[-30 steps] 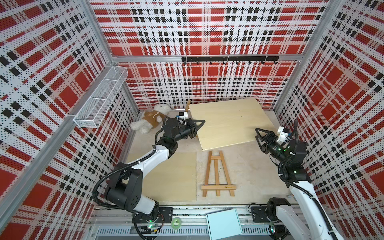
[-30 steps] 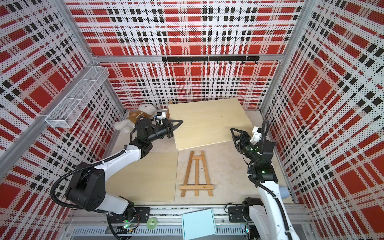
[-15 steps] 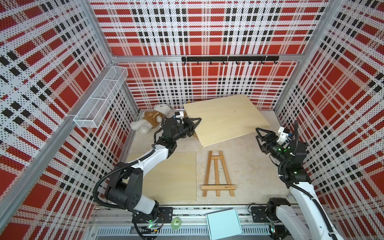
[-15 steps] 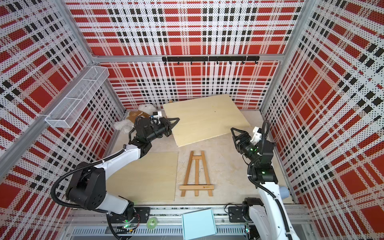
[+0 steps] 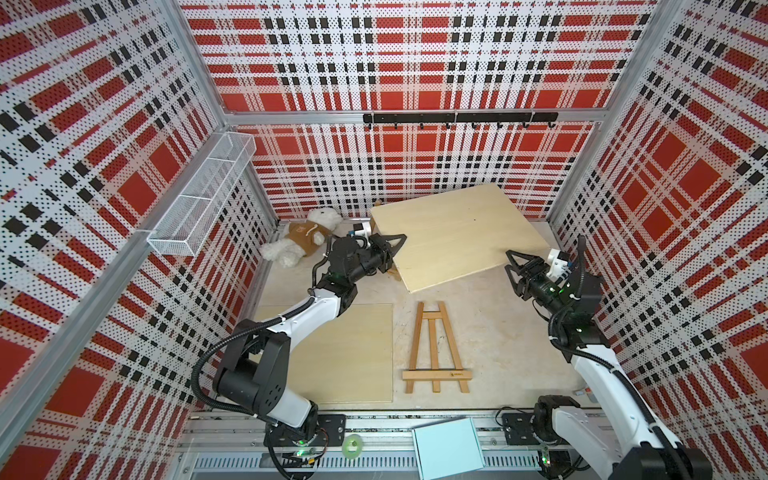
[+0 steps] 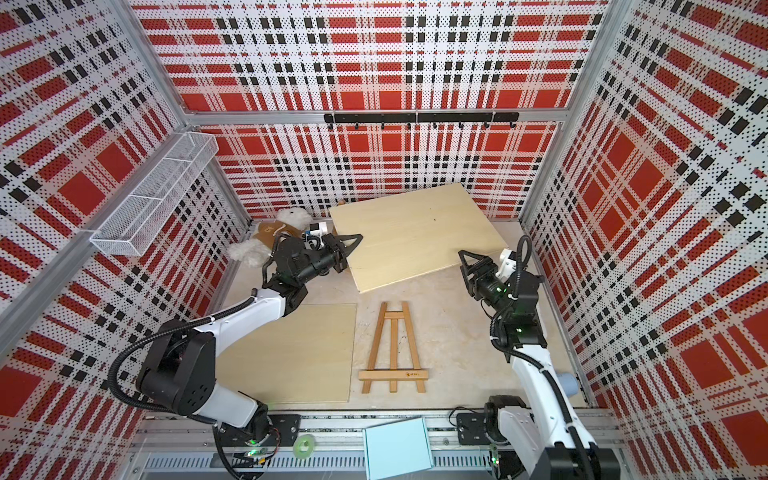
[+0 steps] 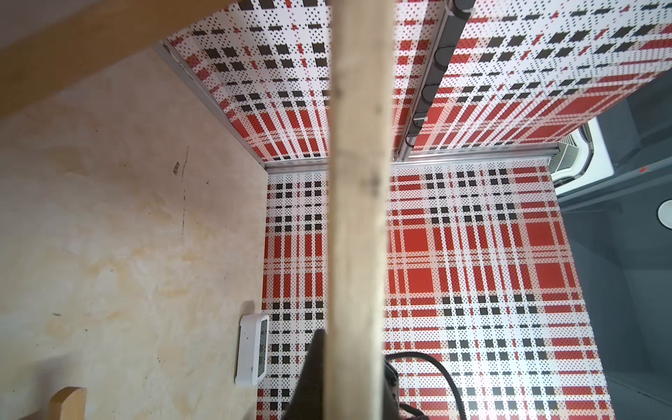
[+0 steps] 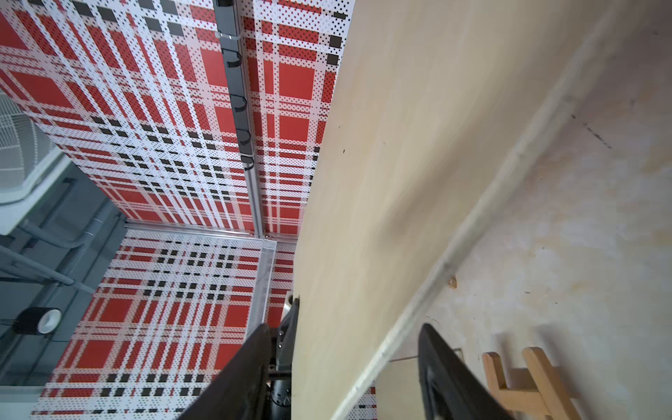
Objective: Disassemble the easel
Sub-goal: Place the drawing board at the corner of the board.
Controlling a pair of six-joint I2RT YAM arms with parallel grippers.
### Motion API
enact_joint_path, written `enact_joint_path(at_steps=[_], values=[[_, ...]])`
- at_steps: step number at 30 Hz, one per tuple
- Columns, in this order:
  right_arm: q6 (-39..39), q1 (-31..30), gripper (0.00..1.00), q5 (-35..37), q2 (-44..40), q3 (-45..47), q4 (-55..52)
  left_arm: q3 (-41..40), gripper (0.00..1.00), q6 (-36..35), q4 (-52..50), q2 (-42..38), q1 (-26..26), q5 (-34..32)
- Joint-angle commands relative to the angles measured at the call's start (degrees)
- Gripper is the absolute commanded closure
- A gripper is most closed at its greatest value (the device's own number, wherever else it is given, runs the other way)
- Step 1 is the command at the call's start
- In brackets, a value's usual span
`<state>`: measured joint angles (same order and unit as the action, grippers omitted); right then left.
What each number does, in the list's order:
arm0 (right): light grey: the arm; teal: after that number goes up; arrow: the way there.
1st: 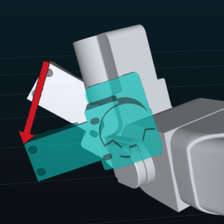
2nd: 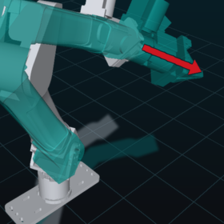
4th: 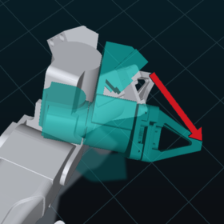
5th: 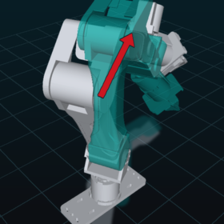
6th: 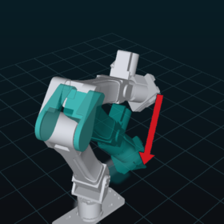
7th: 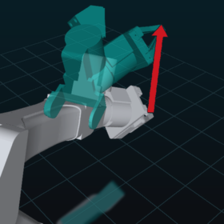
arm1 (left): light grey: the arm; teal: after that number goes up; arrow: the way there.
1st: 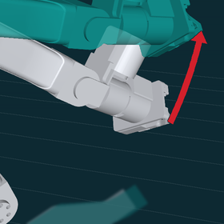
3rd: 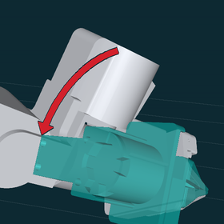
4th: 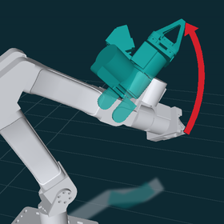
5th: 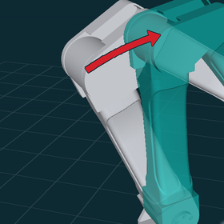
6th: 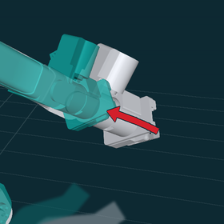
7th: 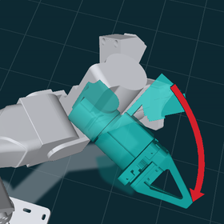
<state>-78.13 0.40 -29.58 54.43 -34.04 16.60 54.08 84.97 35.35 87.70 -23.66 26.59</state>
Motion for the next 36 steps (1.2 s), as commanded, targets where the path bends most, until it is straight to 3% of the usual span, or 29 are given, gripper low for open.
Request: enact_joint_path(at_steps=[1, 3, 8, 11, 12, 16, 19, 20, 23, 26, 30, 36], values=[[-5.2, -0.3, 0.46, -0.8, 3.2, 1.3, 13.6, 5.8, 1.0, 4.0, 18.5, -1.8, -2.4, 3.2], [-6.3, -0.3, 0.52, -1.2, 4.8, 1.6, 15.8, 5.9, 1.0, 4.4, 19.1, -1.4, -3.2, 3.2], [-6.0, -0.3, 0.54, -0.4, 4.6, 2.2, 16.3, 6.0, 1.0, 5.2, 20.2, -0.6, -3.5, 3.0], [-4.6, -0.4, 0.43, 0.0, 3.7, 1.9, 13.7, 6.1, 1.0, 5.9, 21.1, -0.2, -3.5, 2.9], [-4.4, -0.4, 0.44, 0.2, 3.6, 1.9, 13.5, 6.1, 1.0, 5.9, 21.2, -0.1, -3.5, 2.9], [-4.7, -0.4, 0.78, 0.9, 3.6, 2.6, 14.8, 6.3, 1.0, 5.9, 20.8, 0.2, -3.4, 3.5], [-5.3, -0.3, 0.95, 1.1, 4.3, 2.7, 16.6, 6.1, 1.0, 5.3, 19.3, 0.3, -3.1, 4.2], [-5.6, -0.3, 1.0, 1.4, 4.7, 2.9, 17.6, 6.0, 0.96, 4.9, 18.3, 0.1, -2.9, 4.5], [-7.0, -0.3, 1.0, 2.1, 5.7, 3.1, 20.6, 6.4, 0.73, 2.3, 14.5, -0.9, -2.4, 5.5], [-7.7, -0.4, 1.0, 4.3, 6.1, 3.1, 22.7, 6.9, 0.56, -0.5, 11.6, -1.8, -1.6, 6.6], [-7.3, -0.3, 1.0, 8.1, 6.2, 2.6, 23.6, 5.9, 0.45, -2.8, 9.6, -3.2, -0.2, 6.9], [-5.1, -0.4, 1.0, 10.3, 9.7, -0.4, 26.7, 4.8, 0.42, -5.6, 7.1, -5.4, 1.5, 8.0]])
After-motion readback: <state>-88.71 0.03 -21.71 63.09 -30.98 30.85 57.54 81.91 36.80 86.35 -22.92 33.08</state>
